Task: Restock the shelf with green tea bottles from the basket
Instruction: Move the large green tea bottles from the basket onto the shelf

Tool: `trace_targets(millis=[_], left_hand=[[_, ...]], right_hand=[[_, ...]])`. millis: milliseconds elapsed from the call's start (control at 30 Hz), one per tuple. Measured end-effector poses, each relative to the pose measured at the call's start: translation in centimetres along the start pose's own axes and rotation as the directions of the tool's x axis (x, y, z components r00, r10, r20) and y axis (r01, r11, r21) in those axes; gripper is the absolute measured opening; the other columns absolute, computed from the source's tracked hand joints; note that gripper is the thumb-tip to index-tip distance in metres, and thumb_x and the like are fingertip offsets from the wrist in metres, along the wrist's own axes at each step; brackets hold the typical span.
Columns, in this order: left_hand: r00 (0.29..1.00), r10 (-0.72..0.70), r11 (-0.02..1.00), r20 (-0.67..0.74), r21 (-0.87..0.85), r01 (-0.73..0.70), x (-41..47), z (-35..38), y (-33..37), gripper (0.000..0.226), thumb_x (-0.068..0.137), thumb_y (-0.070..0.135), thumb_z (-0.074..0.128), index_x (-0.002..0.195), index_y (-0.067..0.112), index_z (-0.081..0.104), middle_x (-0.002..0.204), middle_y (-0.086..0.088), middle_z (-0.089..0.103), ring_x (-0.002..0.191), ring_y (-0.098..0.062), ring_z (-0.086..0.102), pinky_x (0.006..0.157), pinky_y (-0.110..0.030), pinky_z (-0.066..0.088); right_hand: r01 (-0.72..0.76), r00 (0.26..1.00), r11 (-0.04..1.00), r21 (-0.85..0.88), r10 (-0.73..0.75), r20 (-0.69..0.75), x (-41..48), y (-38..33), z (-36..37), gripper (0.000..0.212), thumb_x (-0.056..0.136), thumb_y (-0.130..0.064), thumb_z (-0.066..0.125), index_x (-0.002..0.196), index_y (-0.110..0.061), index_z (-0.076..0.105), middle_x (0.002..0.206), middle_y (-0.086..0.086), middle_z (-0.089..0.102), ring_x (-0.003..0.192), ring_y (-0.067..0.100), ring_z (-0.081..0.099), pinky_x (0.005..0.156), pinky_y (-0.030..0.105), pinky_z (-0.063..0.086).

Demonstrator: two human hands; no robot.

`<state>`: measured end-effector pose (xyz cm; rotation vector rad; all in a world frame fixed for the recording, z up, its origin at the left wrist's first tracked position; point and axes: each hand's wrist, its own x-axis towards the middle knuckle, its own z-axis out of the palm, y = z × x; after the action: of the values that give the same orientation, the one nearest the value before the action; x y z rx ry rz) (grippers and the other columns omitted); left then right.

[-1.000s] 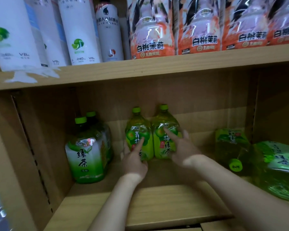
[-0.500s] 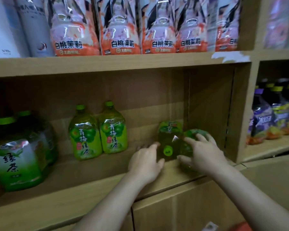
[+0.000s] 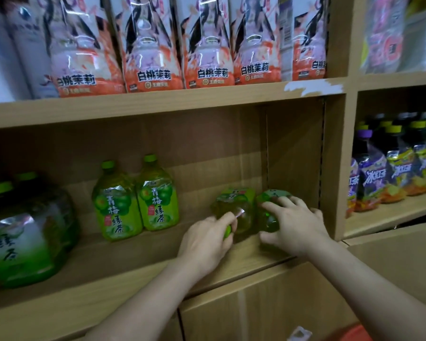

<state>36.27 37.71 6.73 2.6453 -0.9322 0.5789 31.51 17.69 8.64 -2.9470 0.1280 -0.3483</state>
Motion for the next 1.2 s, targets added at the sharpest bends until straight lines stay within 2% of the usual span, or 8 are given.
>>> trace_targets(millis=[167, 367, 467, 567, 733, 867, 967, 1200], left_hand=[[0.954, 0.184, 0.983, -0.235, 0.020, -0.185, -1.9, -6.9, 0.5, 0.012, 0.094, 0.038, 0.040, 0.106, 0.034, 0.040, 0.090, 0.004, 0.057, 0.085, -0.019, 0.052, 0.070, -0.035, 0.044], [0.952, 0.069, 0.986, -0.300, -0.125, -0.111, -0.3, -9.3, -0.8, 0.040, 0.094, 0.029, 0.050, 0.130, 0.037, 0.035, 0.078, 0.011, 0.048, 0.074, -0.014, 0.048, 0.066, -0.033, 0.039], [0.975, -0.052, 0.978, -0.218, -0.208, 0.006, -1.4, -6.9, -3.2, 0.067, 0.090, 0.025, 0.059, 0.140, 0.048, 0.022, 0.117, 0.001, 0.056, 0.108, -0.018, 0.056, 0.093, -0.038, 0.047], [0.998, -0.068, 0.950, 0.013, -0.304, 0.069, -3.8, -3.6, -5.0, 0.078, 0.089, 0.023, 0.062, 0.141, 0.056, 0.013, 0.149, 0.007, 0.035, 0.136, -0.010, 0.035, 0.114, -0.026, 0.028], [0.976, -0.213, 0.971, -0.036, -0.122, 0.208, -4.6, -2.9, -8.0, 0.067, 0.089, 0.025, 0.057, 0.143, 0.048, 0.025, 0.157, 0.005, 0.017, 0.144, -0.014, 0.016, 0.115, -0.027, 0.019], [0.922, -0.363, 0.924, -0.131, 0.078, 0.375, -4.1, -4.4, -11.8, 0.065, 0.088, 0.021, 0.056, 0.143, 0.043, 0.030, 0.159, 0.001, 0.002, 0.145, -0.023, -0.005, 0.117, -0.037, 0.012], [0.907, -0.409, 0.876, -0.099, 0.238, 0.420, -3.5, -4.1, -13.6, 0.070, 0.089, 0.024, 0.054, 0.145, 0.045, 0.019, 0.160, 0.001, -0.008, 0.145, -0.026, -0.011, 0.118, -0.046, 0.013], [0.903, -0.424, 0.829, -0.074, 0.369, 0.420, -3.6, -3.3, -14.7, 0.089, 0.087, 0.003, 0.051, 0.146, 0.049, 0.003, 0.158, 0.005, -0.019, 0.144, -0.027, -0.017, 0.114, -0.045, 0.020]], right_hand=[[0.215, 0.975, 0.973, 0.080, -0.209, -0.071, -0.9, -3.9, -0.2, 0.114, 0.068, -0.062, 0.070, 0.144, -0.044, -0.013, 0.159, -0.001, 0.006, 0.146, 0.023, 0.011, 0.114, 0.056, 0.020], [0.305, 0.946, 0.796, 0.522, -0.191, -0.262, 0.9, -7.7, 0.3, 0.100, 0.060, -0.053, 0.081, 0.138, -0.051, 0.018, 0.125, -0.003, 0.052, 0.113, 0.016, 0.054, 0.094, 0.036, 0.049], [0.214, 0.973, 0.742, 0.636, -0.108, -0.203, 2.7, -7.8, 0.9, 0.097, 0.065, -0.049, 0.079, 0.142, -0.049, 0.020, 0.121, 0.002, 0.056, 0.114, 0.019, 0.054, 0.098, 0.039, 0.048], [0.172, 0.980, 0.728, 0.664, -0.062, -0.187, 4.1, -8.2, 1.7, 0.094, 0.071, -0.044, 0.076, 0.142, -0.053, 0.014, 0.122, 0.005, 0.061, 0.112, 0.023, 0.060, 0.097, 0.045, 0.050], [0.056, 0.984, 0.730, 0.681, 0.074, -0.161, 5.6, -9.3, 3.0, 0.087, 0.076, -0.043, 0.071, 0.140, -0.058, 0.014, 0.149, 0.017, 0.027, 0.128, 0.038, 0.045, 0.105, 0.048, 0.040], [0.107, 0.951, 0.786, 0.609, 0.099, -0.294, 6.2, -9.9, 3.8, 0.078, 0.077, -0.049, 0.067, 0.140, -0.054, 0.022, 0.137, 0.013, 0.047, 0.119, 0.035, 0.054, 0.094, 0.050, 0.050], [0.032, 0.931, 0.850, 0.525, 0.166, -0.325, 6.7, -11.6, 4.4, 0.068, 0.089, -0.038, 0.059, 0.142, -0.049, 0.018, 0.144, 0.013, 0.030, 0.110, 0.037, 0.058, 0.082, 0.042, 0.053], [0.047, 0.973, 0.838, 0.544, 0.085, -0.216, 8.6, -12.8, 5.1, 0.075, 0.089, -0.023, 0.062, 0.144, -0.049, 0.017, 0.150, 0.017, 0.018, 0.125, 0.040, 0.047, 0.102, 0.047, 0.041]])
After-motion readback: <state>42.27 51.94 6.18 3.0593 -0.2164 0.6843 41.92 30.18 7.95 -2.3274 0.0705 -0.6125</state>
